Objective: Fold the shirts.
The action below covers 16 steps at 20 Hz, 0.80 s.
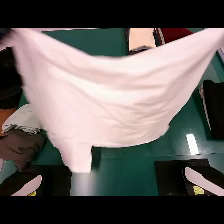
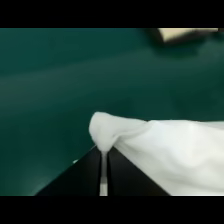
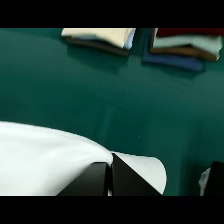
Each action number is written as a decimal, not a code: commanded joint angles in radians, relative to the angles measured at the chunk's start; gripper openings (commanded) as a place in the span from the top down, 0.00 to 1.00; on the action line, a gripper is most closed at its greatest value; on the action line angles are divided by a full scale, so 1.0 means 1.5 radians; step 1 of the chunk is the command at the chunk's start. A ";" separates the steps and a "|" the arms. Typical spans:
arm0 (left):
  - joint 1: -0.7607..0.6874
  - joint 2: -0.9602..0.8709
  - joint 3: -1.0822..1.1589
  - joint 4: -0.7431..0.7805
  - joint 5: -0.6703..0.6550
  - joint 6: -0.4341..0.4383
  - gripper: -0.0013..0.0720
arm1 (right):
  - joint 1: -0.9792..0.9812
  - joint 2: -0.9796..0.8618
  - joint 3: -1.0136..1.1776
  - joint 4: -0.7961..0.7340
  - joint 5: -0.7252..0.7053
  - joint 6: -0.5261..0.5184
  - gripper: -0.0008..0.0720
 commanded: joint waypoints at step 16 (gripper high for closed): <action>0.039 -0.238 -0.164 0.056 -0.019 0.008 0.28 | -0.058 -0.243 -0.096 0.093 0.049 -0.051 0.46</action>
